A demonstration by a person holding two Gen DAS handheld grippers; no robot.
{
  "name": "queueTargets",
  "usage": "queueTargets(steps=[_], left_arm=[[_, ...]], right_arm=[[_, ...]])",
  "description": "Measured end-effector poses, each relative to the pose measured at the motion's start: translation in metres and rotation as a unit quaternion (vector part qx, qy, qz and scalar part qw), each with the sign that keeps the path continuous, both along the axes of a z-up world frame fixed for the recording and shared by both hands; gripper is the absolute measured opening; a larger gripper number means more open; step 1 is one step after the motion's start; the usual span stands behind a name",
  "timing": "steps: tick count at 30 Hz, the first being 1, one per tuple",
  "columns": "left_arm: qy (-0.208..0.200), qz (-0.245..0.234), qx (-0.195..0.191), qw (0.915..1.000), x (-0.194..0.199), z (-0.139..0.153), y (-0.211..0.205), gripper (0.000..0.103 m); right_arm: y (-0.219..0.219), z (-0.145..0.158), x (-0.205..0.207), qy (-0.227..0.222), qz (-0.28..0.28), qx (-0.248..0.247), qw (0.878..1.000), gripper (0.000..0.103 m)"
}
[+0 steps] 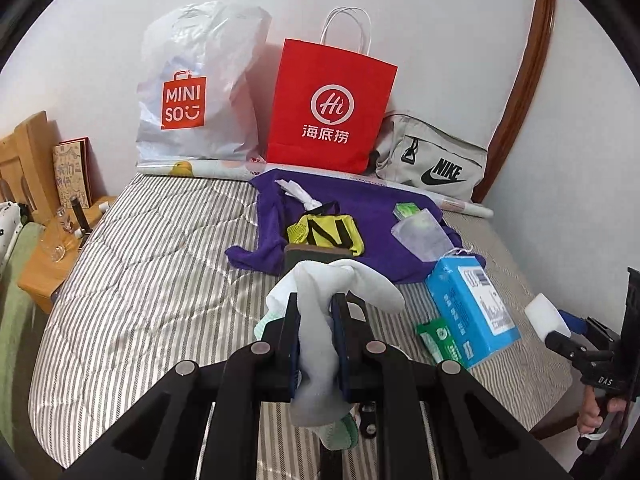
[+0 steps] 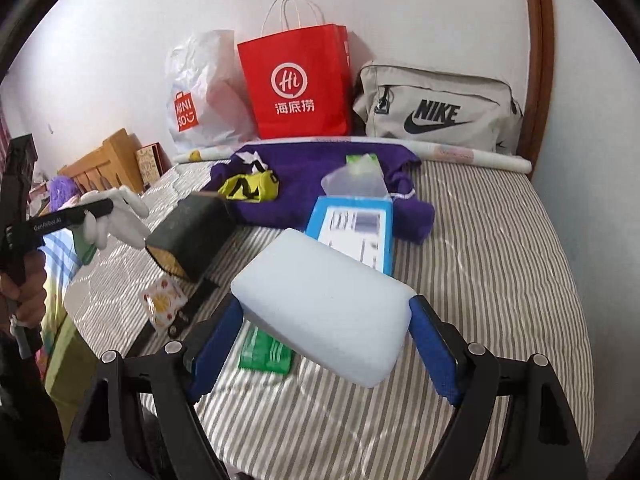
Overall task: Organize soft objects
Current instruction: 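Carry the glove and sponge block toward the purple towel with both tools, then lower the glove and sponge block onto the purple towel and open both tools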
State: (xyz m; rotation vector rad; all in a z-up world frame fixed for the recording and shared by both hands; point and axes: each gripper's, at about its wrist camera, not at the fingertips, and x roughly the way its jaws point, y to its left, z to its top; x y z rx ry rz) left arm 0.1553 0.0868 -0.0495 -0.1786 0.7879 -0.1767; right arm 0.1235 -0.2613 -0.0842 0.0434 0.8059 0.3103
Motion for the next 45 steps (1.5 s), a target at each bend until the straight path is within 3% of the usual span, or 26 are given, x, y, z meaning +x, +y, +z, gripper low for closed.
queueTargets(steps=[21, 38, 45], left_arm=[[0.024, -0.013, -0.028, 0.9992, 0.086, 0.005, -0.013, 0.014], [0.063, -0.028, -0.057, 0.996, 0.182, -0.017, -0.026, 0.014], [0.085, -0.036, -0.056, 0.9942, 0.215, -0.028, -0.041, 0.015]], right_arm=[[0.017, 0.017, 0.117, -0.011, 0.022, -0.001, 1.0, 0.083], [0.037, -0.019, 0.205, 0.032, 0.035, -0.02, 0.999, 0.083], [0.053, -0.037, 0.225, 0.042, 0.059, -0.063, 0.995, 0.083]])
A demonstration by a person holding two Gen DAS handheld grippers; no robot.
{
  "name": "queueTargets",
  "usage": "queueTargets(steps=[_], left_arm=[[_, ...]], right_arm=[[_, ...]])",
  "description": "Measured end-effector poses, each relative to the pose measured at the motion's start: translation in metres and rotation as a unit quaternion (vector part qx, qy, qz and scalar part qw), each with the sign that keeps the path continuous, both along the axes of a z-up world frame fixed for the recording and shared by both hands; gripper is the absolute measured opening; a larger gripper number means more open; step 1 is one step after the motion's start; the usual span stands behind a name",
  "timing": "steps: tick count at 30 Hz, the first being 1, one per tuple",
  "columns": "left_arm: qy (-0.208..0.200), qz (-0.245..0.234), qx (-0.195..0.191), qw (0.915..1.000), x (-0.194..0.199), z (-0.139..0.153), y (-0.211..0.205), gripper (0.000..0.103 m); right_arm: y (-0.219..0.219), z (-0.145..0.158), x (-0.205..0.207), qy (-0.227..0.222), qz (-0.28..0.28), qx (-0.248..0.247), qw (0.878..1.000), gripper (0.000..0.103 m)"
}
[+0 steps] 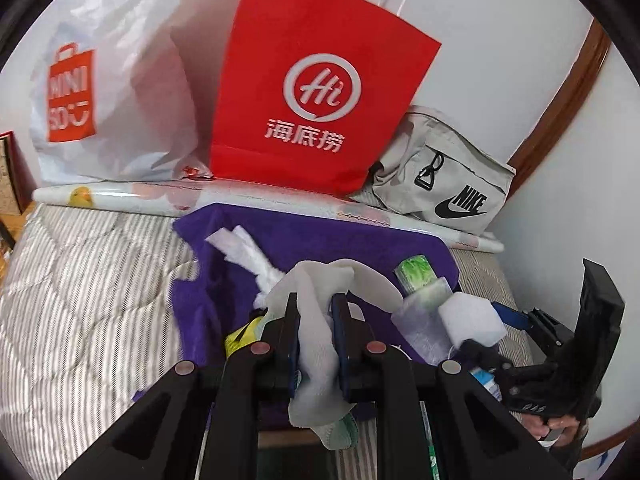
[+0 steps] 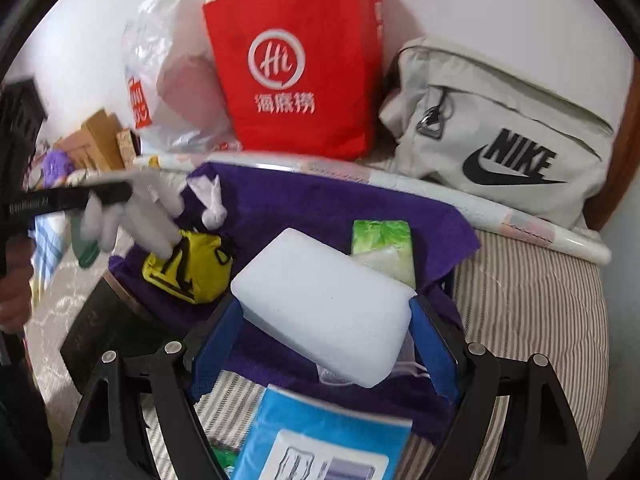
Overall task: Organize soft objects
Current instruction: 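Lower the glove and sponge block onto the purple towel and open both tools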
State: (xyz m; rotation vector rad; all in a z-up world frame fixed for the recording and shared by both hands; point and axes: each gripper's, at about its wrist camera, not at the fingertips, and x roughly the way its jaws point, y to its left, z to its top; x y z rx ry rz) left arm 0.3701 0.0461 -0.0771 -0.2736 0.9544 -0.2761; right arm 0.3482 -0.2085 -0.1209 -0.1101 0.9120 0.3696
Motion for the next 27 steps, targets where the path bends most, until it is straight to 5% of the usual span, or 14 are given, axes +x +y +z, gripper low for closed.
queueTargets(steps=[21, 24, 27], left_arm=[[0.056, -0.032, 0.024, 0.9976, 0.068, -0.051, -0.034, 0.017], [0.058, -0.032, 0.029, 0.9974, 0.07, -0.052, -0.035, 0.025], [0.063, -0.032, 0.036, 0.9969, 0.071, -0.052, -0.034, 0.043]], right_arm=[[0.019, -0.039, 0.044, 0.061, 0.036, -0.026, 0.997, 0.086], [0.021, -0.038, 0.046, 0.058, 0.034, -0.028, 0.997, 0.089], [0.02, -0.04, 0.049, 0.067, 0.025, -0.022, 0.997, 0.09]])
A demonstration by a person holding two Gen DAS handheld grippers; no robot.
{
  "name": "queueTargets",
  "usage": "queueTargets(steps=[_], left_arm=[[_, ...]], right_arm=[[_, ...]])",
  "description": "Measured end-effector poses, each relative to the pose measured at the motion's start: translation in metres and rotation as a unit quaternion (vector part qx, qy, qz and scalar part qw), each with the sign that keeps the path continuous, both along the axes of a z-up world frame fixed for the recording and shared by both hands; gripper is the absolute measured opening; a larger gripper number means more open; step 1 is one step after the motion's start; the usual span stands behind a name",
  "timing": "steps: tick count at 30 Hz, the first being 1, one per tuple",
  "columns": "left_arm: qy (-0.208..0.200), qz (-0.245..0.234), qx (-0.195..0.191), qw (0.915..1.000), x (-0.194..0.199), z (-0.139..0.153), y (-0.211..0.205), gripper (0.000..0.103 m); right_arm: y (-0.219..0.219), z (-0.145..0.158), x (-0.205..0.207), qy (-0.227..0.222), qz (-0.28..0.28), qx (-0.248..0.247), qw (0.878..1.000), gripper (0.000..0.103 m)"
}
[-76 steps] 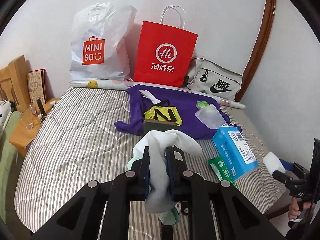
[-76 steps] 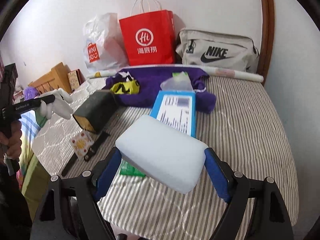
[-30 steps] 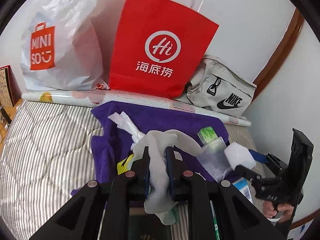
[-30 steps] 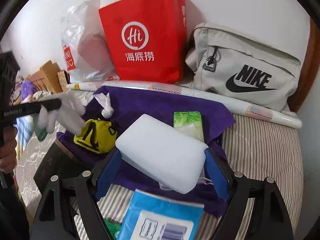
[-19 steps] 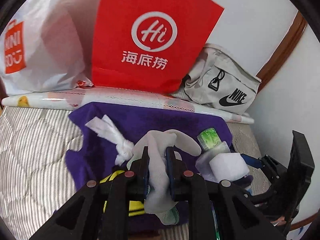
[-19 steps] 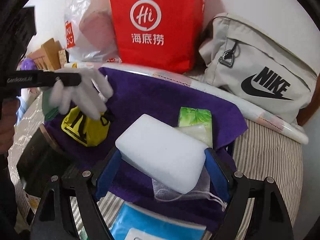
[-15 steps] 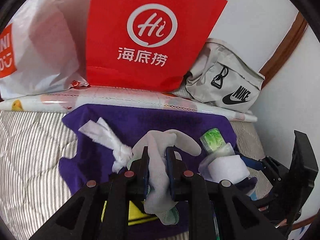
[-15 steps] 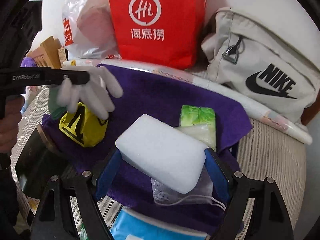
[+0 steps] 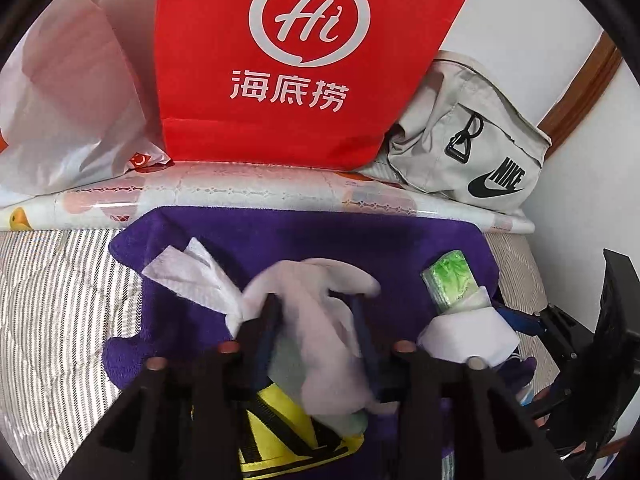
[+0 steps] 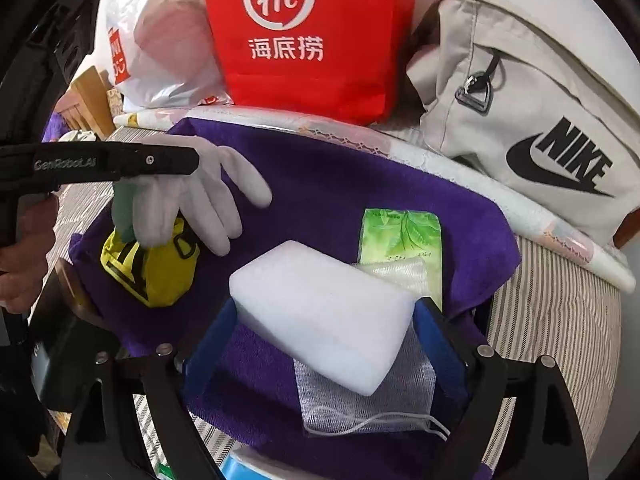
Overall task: Organize soft objects
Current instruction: 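Lower the glove and sponge block onto the purple towel and open both tools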
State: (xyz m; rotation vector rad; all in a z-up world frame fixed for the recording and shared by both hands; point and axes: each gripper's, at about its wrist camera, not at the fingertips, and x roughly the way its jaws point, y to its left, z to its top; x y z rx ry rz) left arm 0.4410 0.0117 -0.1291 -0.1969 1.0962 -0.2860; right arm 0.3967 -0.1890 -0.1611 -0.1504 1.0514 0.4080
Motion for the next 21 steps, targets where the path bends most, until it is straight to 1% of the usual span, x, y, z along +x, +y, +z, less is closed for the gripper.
queueTargets(steps=[1, 5, 7, 9, 10, 16, 18, 21], left_arm=[[-0.001, 0.0, 0.001, 1.0, -0.001, 0.001, 0.001, 0.051], [-0.011, 0.002, 0.01, 0.9999, -0.004, 0.006, 0.003, 0.062], [-0.016, 0.002, 0.018, 0.9997, -0.007, 0.009, 0.005, 0.063], [-0.018, 0.01, 0.022, 0.9995, -0.012, 0.013, 0.009, 0.063], [-0.017, 0.011, 0.022, 0.9996, -0.013, 0.014, 0.011, 0.063], [-0.024, 0.011, 0.024, 0.9994, -0.029, 0.027, 0.019, 0.063], [-0.029, 0.013, 0.021, 0.9993, -0.036, 0.032, 0.024, 0.063], [-0.04, 0.021, 0.016, 0.9988, -0.047, 0.041, 0.032, 0.063]], right_arm=[[-0.001, 0.0, 0.0, 0.0, -0.003, 0.003, 1.0, 0.09], [-0.004, 0.004, -0.004, -0.007, -0.006, 0.001, 1.0, 0.09], [-0.006, 0.008, -0.007, -0.014, -0.01, 0.003, 1.0, 0.091], [-0.005, 0.011, -0.01, -0.018, -0.005, 0.002, 1.0, 0.096], [-0.004, 0.011, -0.01, -0.017, 0.0, 0.002, 1.0, 0.097], [-0.003, 0.01, -0.008, 0.007, -0.006, 0.008, 1.0, 0.097], [-0.003, 0.012, -0.01, 0.007, -0.01, 0.013, 1.0, 0.097], [-0.007, 0.022, -0.018, 0.001, -0.016, 0.034, 0.999, 0.097]])
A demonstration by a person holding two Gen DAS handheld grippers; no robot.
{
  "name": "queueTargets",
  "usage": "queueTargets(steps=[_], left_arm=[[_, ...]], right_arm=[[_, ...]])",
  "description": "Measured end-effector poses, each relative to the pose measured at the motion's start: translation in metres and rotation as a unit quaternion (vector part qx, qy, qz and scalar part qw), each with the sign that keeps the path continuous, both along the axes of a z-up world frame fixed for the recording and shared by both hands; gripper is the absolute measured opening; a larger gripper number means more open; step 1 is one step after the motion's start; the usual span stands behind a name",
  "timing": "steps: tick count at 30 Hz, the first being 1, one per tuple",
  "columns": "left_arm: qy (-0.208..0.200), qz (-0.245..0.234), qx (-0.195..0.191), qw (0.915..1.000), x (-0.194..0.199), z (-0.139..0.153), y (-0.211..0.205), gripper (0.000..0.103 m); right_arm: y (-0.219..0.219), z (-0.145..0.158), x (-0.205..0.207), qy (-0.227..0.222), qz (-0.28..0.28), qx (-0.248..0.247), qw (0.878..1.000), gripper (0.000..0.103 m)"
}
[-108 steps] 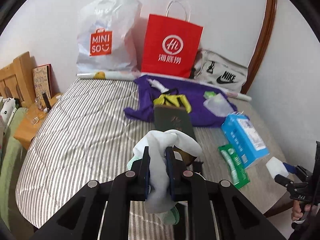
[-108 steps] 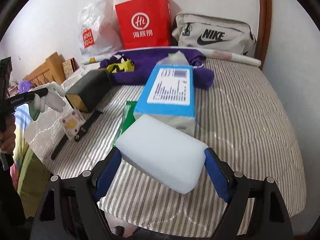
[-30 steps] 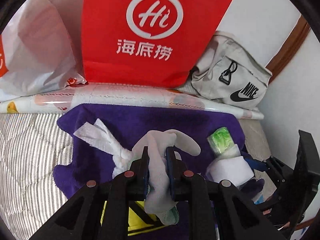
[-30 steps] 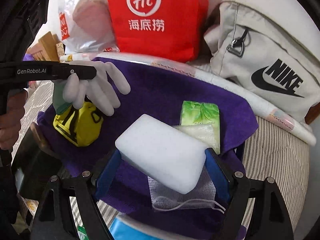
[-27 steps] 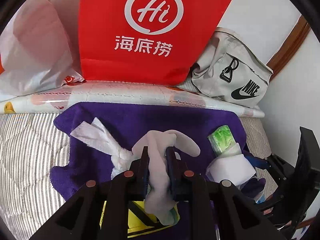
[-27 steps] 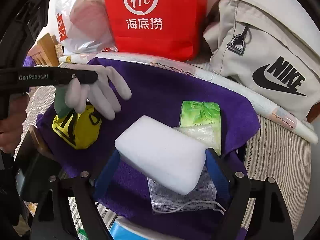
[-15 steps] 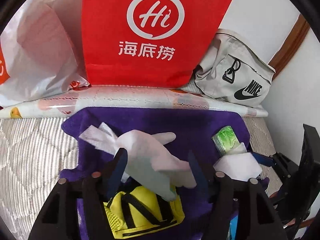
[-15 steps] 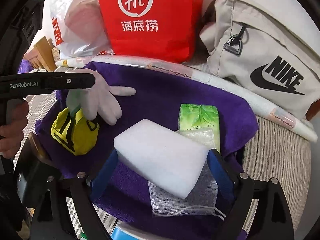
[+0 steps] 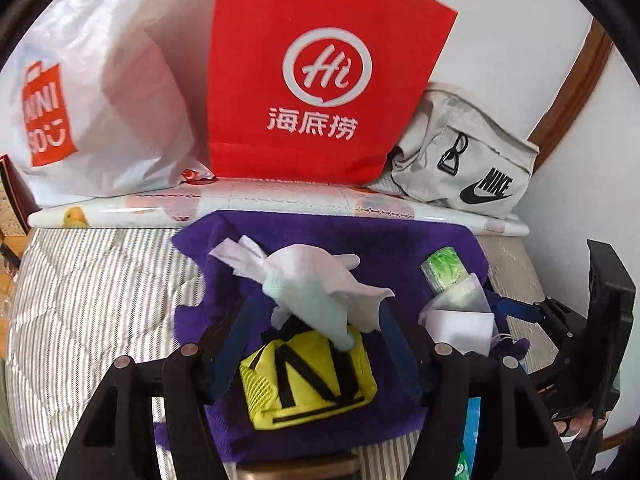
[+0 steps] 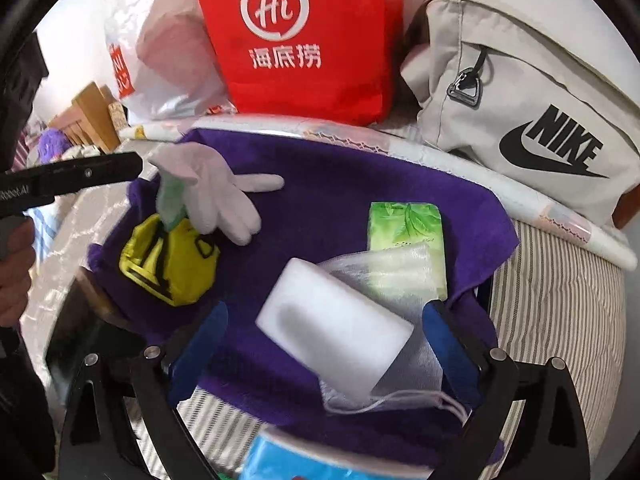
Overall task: Organize soft objects
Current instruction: 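Lower the glove and sponge block onto the purple towel and open both tools, then move both tools back toward the fruit-print packet and the green packet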
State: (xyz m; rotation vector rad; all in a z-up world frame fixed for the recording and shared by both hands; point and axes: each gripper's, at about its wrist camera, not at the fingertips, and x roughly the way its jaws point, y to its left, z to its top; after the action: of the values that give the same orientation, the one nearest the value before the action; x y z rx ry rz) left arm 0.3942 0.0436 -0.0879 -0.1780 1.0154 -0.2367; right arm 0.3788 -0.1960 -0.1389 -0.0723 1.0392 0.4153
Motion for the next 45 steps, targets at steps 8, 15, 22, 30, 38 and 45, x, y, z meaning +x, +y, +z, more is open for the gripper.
queueTargets(steps=[8, 15, 22, 30, 38, 45], left_arm=[[-0.039, 0.02, -0.006, 0.999, -0.052, 0.023, 0.015, 0.063], [-0.027, 0.011, -0.01, 0.9995, -0.112, 0.03, 0.028, 0.063], [-0.025, 0.024, -0.016, 0.9993, -0.179, 0.026, 0.046, 0.063], [-0.024, 0.035, -0.03, 0.9987, -0.231, 0.009, 0.049, 0.063], [-0.004, 0.022, -0.027, 0.9994, -0.261, -0.022, 0.044, 0.063], [0.01, 0.005, -0.01, 0.9999, -0.269, -0.034, 0.036, 0.063]], right_arm=[[-0.001, 0.03, -0.046, -0.018, -0.012, 0.009, 1.0, 0.091], [0.012, 0.05, -0.123, -0.043, 0.012, 0.007, 0.999, 0.091], [0.01, 0.05, -0.204, -0.056, 0.014, 0.009, 0.998, 0.076], [-0.002, 0.01, -0.26, -0.031, -0.016, 0.01, 0.999, 0.069], [0.006, -0.036, -0.258, -0.016, -0.048, -0.014, 0.999, 0.069], [0.02, -0.051, -0.255, -0.028, -0.072, -0.016, 0.997, 0.077]])
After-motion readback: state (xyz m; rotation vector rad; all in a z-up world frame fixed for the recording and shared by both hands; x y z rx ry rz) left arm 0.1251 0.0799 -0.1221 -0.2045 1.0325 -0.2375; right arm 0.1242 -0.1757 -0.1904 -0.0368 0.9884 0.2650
